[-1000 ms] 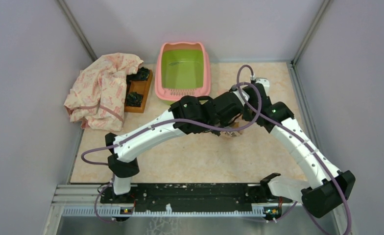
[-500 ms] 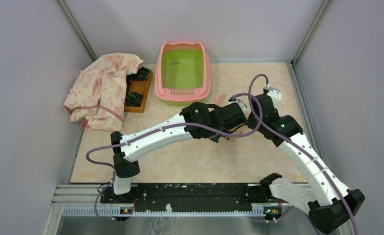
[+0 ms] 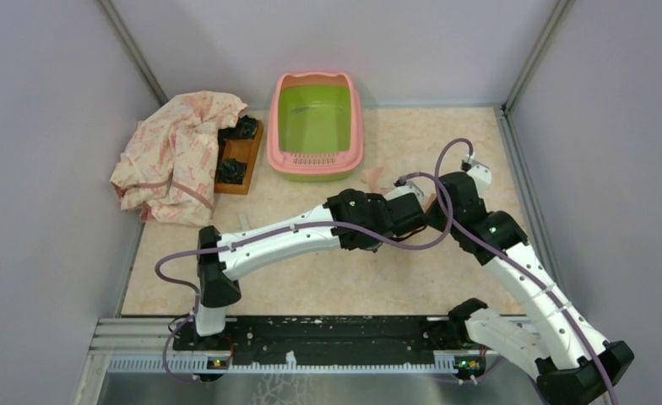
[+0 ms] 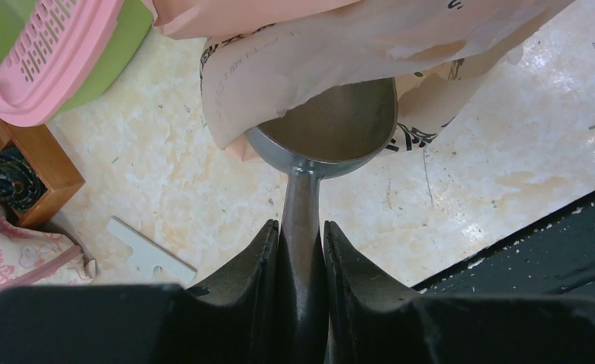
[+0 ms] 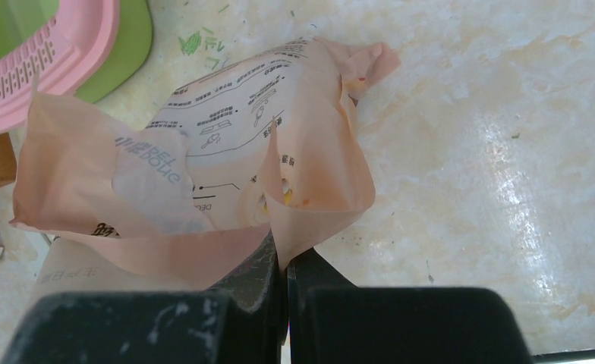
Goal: Fill the litter box with clean litter
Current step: 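Scoop the cat litter from the cat litter bag.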
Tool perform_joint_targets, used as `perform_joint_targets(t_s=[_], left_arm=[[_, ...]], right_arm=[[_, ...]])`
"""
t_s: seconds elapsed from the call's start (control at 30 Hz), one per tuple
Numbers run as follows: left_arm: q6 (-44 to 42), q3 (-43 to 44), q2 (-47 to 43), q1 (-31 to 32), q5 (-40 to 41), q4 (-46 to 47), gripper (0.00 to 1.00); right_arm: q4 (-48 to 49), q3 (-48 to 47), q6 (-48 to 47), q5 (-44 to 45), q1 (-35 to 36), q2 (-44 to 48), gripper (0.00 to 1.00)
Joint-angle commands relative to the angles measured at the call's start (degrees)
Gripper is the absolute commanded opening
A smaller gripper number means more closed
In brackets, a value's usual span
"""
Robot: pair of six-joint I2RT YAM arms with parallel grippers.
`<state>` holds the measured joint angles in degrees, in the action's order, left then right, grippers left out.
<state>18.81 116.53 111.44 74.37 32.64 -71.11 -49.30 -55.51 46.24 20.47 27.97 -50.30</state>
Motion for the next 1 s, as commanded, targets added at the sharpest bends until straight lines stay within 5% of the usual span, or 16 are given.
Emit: perform_joint_targets(t_s=[0.0, 0.4, 0.97], left_arm=[[-1.5, -1.2, 1.4, -1.9, 4.0, -0.9, 0.2], [-6.1, 5.1, 6.1, -2.0, 4.8, -0.5, 0.19], [-13.3, -5.3, 5.9, -1.9, 1.7, 16.6, 0.18]], right_arm=[[1.8, -1.0, 1.3, -1.1, 0.6, 1.9, 0.0], [2.8, 1.3, 4.4, -1.3, 0.6, 4.9, 0.0], [1.1, 5.1, 6.7, 0.3, 0.6, 9.9, 0.0]])
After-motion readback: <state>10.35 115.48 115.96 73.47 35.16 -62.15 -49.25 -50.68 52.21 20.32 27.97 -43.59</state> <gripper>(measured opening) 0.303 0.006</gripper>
